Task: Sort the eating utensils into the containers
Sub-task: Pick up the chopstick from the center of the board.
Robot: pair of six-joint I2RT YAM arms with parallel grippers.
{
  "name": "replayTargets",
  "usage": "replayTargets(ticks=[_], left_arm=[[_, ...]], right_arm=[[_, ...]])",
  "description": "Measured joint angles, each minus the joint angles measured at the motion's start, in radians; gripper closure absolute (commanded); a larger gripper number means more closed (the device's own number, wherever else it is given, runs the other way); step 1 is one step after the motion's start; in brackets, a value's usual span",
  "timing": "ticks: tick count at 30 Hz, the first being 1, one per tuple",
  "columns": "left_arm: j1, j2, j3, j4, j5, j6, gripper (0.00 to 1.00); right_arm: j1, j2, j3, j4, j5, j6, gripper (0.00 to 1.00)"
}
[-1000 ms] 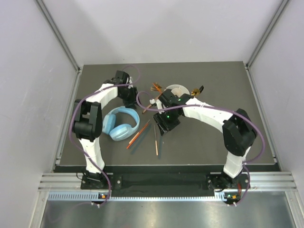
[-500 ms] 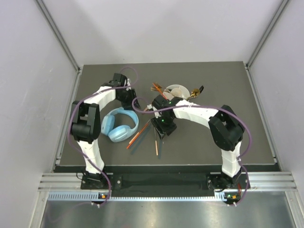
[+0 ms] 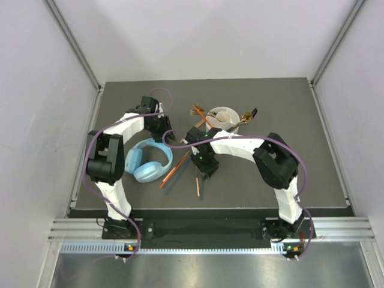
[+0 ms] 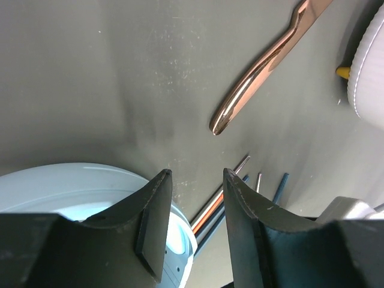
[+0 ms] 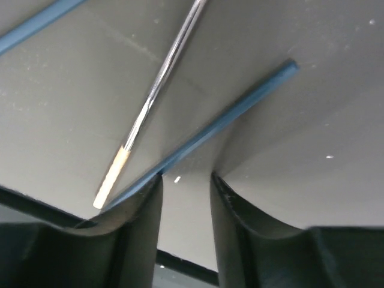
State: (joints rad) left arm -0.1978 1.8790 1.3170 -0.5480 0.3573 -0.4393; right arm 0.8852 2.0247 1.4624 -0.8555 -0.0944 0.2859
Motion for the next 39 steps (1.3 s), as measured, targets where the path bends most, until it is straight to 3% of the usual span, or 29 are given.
replayTargets(ticks=[4, 9, 15, 39], left_arm=[[0.001, -0.01, -0.003, 0.002, -0.008, 0.0, 0.55], [0.002, -0.012, -0.002, 0.002, -0.011, -0.003, 0.55], [0.003, -0.012, -0.002, 0.002, -0.015, -0.003, 0.55], [0.007, -0.012, -0.002, 0.003, -0.014, -0.003, 0.56]], right_arm=[[0.003, 0.002, -0.002, -0.001, 0.027, 0.013, 0.77], [0.006, 0.003, -0.002, -0.001, 0.04, 0.015, 0.67], [0.016, -0.001, 0.0, -0.002, 0.055, 0.022, 0.62], [0.013, 0.028, 0.092, -0.073, 0.039, -0.013, 0.58]])
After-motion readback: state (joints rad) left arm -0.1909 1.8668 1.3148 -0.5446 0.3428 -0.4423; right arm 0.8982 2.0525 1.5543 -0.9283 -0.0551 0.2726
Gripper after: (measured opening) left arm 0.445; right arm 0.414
